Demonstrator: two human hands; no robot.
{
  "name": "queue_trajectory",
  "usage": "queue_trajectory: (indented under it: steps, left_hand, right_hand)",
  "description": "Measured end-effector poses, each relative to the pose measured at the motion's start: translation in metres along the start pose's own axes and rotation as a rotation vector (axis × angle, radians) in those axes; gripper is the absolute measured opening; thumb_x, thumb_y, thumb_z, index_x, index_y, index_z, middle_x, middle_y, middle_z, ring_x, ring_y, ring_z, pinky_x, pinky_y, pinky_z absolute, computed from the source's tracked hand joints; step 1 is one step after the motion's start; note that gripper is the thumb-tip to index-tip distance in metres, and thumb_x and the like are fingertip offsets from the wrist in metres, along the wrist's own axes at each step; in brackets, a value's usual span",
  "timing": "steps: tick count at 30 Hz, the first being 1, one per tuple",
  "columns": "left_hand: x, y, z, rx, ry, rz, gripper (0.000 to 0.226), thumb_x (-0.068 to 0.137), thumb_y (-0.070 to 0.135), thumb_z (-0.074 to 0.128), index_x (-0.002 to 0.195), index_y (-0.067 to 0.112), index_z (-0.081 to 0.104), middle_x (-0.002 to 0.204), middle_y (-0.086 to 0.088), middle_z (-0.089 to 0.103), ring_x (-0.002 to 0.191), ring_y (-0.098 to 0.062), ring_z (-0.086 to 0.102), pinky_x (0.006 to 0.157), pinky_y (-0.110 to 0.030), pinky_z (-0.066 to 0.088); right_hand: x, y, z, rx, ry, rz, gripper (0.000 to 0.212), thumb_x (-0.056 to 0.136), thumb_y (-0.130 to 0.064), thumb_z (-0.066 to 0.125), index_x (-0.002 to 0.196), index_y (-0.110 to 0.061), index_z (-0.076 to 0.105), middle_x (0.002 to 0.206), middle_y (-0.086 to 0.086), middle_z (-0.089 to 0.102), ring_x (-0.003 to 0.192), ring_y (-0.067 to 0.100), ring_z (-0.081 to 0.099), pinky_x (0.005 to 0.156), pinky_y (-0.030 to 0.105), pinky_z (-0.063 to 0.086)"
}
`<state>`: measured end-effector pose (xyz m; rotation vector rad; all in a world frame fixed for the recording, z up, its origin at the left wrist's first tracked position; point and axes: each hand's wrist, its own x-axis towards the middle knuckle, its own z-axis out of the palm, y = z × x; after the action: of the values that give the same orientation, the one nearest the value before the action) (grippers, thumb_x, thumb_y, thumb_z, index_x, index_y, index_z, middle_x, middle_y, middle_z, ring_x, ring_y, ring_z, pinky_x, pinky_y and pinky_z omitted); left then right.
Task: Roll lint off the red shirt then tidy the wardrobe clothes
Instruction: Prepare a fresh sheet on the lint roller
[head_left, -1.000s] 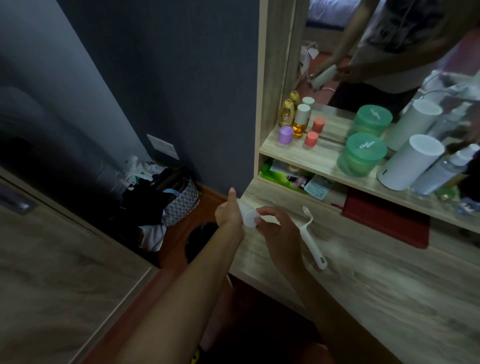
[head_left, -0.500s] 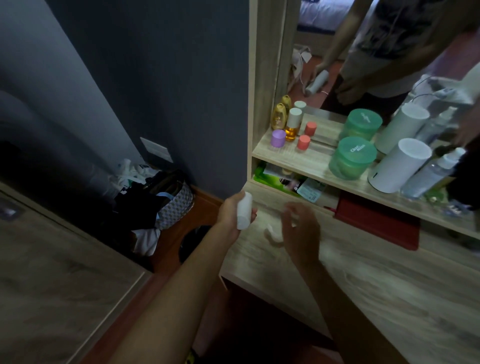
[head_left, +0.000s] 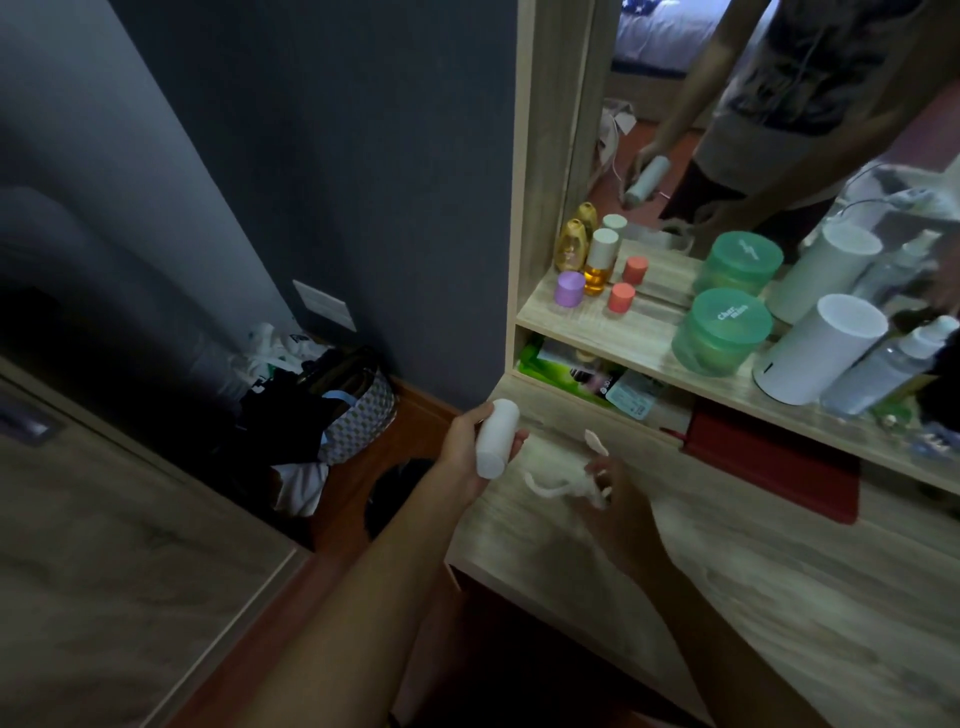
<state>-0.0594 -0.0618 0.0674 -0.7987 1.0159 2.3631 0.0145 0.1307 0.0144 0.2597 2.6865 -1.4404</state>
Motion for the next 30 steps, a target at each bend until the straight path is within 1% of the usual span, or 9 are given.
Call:
queue_trajectory:
  steps: [4,8,11,14,18,21,25,28,30]
  left_hand:
    - [-0.001,0.006,-0.001,0.048,-0.023,0.029,0.042,0.095,0.021,0.051,0.131,-0.001,0.047,0.105,-0.021,0.062,0.081,-0.027,0.066,0.057,-0.028,0.058]
    - [-0.004,0.005,0.005,0.064,-0.056,0.028,0.043,0.096,0.022,0.049,0.133,0.000,0.048,0.100,-0.021,0.063,0.069,-0.023,0.070,0.055,-0.027,0.057]
    - [-0.005,0.004,0.008,0.032,-0.091,0.024,0.043,0.094,0.023,0.053,0.131,0.001,0.050,0.101,-0.022,0.063,0.073,-0.025,0.068,0.060,-0.030,0.059]
    - [-0.007,0.008,0.008,0.027,-0.117,0.017,0.048,0.092,0.026,0.057,0.132,-0.001,0.049,0.101,-0.021,0.063,0.075,-0.024,0.067,0.062,-0.030,0.059]
    - [-0.013,0.012,0.013,0.047,-0.179,0.008,0.033,0.096,0.021,0.052,0.126,0.006,0.055,0.105,-0.023,0.062,0.082,-0.028,0.064,0.063,-0.031,0.060]
    - [-0.015,0.010,0.014,0.054,-0.206,0.022,0.026,0.096,0.022,0.052,0.118,0.012,0.061,0.108,-0.022,0.063,0.082,-0.029,0.065,0.064,-0.032,0.060]
    - [-0.015,0.010,0.012,0.055,-0.221,0.040,0.022,0.097,0.022,0.050,0.114,0.016,0.064,0.115,-0.024,0.059,0.086,-0.030,0.064,0.065,-0.033,0.059]
    - [-0.016,0.011,0.011,0.085,-0.225,0.064,0.026,0.098,0.023,0.049,0.119,0.018,0.061,0.116,-0.025,0.057,0.084,-0.028,0.062,0.063,-0.032,0.059]
    - [-0.019,0.013,0.010,0.075,-0.229,0.069,0.030,0.099,0.023,0.046,0.126,0.018,0.057,0.115,-0.025,0.056,0.083,-0.028,0.061,0.059,-0.031,0.058]
  right_hand:
    - [-0.009,-0.041,-0.012,-0.016,-0.001,-0.233,0.058,0.069,-0.041,0.081,0.108,-0.028,0.041,0.101,-0.010,0.055,0.086,0.004,0.056,0.063,0.015,0.042]
    - [-0.009,-0.068,-0.015,-0.131,0.001,-0.348,0.067,0.062,-0.064,0.072,0.110,-0.026,0.045,0.091,-0.019,0.052,0.076,-0.004,0.054,0.060,0.013,0.043]
    - [-0.009,-0.080,-0.015,-0.199,-0.002,-0.378,0.064,0.064,-0.059,0.077,0.111,-0.027,0.048,0.093,-0.023,0.050,0.075,-0.005,0.052,0.061,0.012,0.041]
    - [-0.008,-0.081,-0.018,-0.260,0.001,-0.431,0.065,0.066,-0.060,0.074,0.113,-0.021,0.052,0.099,-0.014,0.055,0.081,0.006,0.057,0.063,0.014,0.039]
    - [-0.010,-0.086,-0.022,-0.304,0.003,-0.435,0.064,0.068,-0.057,0.076,0.113,-0.018,0.054,0.103,-0.005,0.061,0.081,0.005,0.053,0.062,0.015,0.037]
    - [-0.014,-0.094,-0.024,-0.331,0.003,-0.395,0.063,0.067,-0.059,0.076,0.112,-0.022,0.053,0.101,-0.009,0.059,0.082,0.006,0.055,0.063,0.019,0.038]
    - [-0.020,-0.102,-0.024,-0.323,0.058,-0.361,0.057,0.065,-0.061,0.076,0.106,-0.030,0.051,0.093,-0.018,0.054,0.077,0.001,0.051,0.060,0.015,0.037]
    - [-0.025,-0.107,-0.023,-0.297,0.087,-0.370,0.053,0.065,-0.060,0.075,0.104,-0.031,0.052,0.091,-0.018,0.053,0.077,0.003,0.051,0.065,0.023,0.041]
    - [-0.024,-0.106,-0.023,-0.311,0.114,-0.419,0.053,0.066,-0.058,0.076,0.103,-0.029,0.055,0.089,-0.017,0.056,0.075,0.002,0.051,0.064,0.022,0.042]
